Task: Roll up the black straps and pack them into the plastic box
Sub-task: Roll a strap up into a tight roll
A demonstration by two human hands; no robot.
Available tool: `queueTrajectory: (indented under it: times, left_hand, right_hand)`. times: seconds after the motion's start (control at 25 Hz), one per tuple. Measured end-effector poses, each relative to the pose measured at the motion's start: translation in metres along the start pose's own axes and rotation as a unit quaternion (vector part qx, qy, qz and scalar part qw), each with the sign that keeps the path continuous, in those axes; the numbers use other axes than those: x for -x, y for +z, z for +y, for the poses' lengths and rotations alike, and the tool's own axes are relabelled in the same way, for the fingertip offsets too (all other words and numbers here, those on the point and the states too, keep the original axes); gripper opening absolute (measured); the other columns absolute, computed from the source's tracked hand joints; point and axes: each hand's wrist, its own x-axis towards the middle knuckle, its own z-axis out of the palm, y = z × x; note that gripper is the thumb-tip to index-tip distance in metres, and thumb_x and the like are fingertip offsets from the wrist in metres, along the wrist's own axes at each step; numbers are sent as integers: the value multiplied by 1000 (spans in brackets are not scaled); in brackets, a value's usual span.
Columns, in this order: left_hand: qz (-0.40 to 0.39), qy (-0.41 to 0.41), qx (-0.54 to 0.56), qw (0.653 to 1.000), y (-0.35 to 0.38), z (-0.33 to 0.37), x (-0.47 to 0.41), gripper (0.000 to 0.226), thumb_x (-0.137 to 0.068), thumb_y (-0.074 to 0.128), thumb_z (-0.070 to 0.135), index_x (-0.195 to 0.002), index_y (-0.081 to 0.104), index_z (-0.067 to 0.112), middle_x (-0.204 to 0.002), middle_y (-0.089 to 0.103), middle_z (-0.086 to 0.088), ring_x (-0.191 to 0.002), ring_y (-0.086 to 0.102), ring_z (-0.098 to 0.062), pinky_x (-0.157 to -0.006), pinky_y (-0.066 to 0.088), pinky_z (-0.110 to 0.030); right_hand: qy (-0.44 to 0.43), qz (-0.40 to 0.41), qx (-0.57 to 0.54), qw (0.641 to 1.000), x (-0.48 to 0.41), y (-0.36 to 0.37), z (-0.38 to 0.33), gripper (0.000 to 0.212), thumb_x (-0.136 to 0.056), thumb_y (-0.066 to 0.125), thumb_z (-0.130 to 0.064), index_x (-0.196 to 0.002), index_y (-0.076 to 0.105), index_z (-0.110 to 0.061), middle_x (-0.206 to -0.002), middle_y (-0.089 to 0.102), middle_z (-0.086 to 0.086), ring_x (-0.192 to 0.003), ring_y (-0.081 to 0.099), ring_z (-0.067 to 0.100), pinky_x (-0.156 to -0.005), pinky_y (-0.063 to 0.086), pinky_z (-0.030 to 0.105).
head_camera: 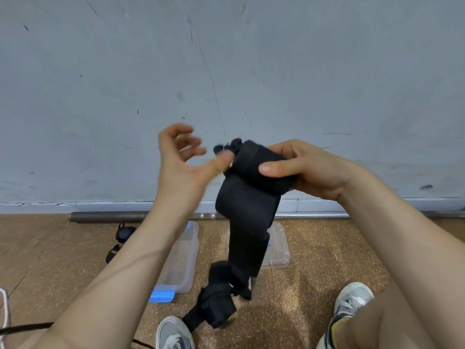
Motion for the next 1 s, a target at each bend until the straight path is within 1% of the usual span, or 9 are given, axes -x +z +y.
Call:
queueTrajectory:
  times: [0.04,0.12,0.32,0.52,0.64,0.72,0.84,0.92,1.0]
  left_hand:
    - [12,-61,56,996,-3,0,-3,45,-70,85,34,-103,54,29,-100,59,3,-87,62,-7,-83,53,-29]
    - [-58,-142,75,985,-2,-2,-1,35,-73,74,44,-90,63,15,-85,67,-1,-77,64,-11,-80,53,-31]
    - [-122,-127,13,984,12,-9,4,8,-92,66,16,-96,72,11,-90,77,-6,-85,73,-16,-74,55,-26]
    - [-146,-141,-7,979,17,-12,8,9,-91,66,14,-97,73,11,-92,77,-6,-89,74,-19,-79,59,-31]
    - [-239,-169,13,956,11,-13,8,23,-81,76,23,-101,72,13,-97,77,-2,-94,72,-13,-83,57,-26]
    - [-297,-127,-103,941,6,-17,5,34,-74,84,17,-106,71,16,-103,75,7,-101,68,-5,-93,52,-24]
    - [-273,-5,-319,908,14,-22,6,36,-73,86,22,-104,70,27,-98,70,20,-97,63,3,-93,50,-28]
    - [-281,-33,-259,923,22,-22,11,28,-77,82,25,-102,70,24,-97,74,13,-94,68,-3,-87,55,-31]
    - [-285,-147,-73,944,25,-17,16,21,-83,76,16,-103,69,15,-95,76,2,-89,72,-11,-78,57,-28]
  right_hand:
    - [-17,33,-36,999,1,0,-2,19,-81,65,-19,-95,68,-6,-80,72,2,-74,69,14,-62,53,22]
    - [-40,93,-84,991,3,3,-4,8,-86,64,-17,-85,66,-10,-68,69,-3,-63,66,9,-55,51,21]
    - [-10,86,-65,994,-6,15,3,22,-81,74,-24,-98,71,-11,-92,75,8,-87,72,19,-74,59,34]
    - [-3,66,-25,997,-5,13,3,39,-70,81,-16,-104,70,-1,-92,75,12,-87,73,24,-71,58,32]
    - [-38,83,-16,996,-6,3,-3,36,-69,80,-8,-104,71,-3,-93,75,11,-87,72,25,-73,58,33]
    - [-62,118,-14,991,-2,-7,-11,36,-68,78,-5,-104,72,-7,-91,75,8,-86,73,23,-72,57,32]
    - [-55,194,117,972,0,-10,-10,39,-71,80,1,-107,72,-12,-90,75,1,-84,72,17,-71,58,31]
    - [-52,256,288,921,-7,-4,1,45,-72,81,-8,-114,69,-20,-98,71,-7,-93,68,14,-80,56,31]
    - [-76,302,378,872,-12,1,11,51,-73,79,-15,-121,64,-25,-106,66,-9,-101,62,16,-85,49,28]
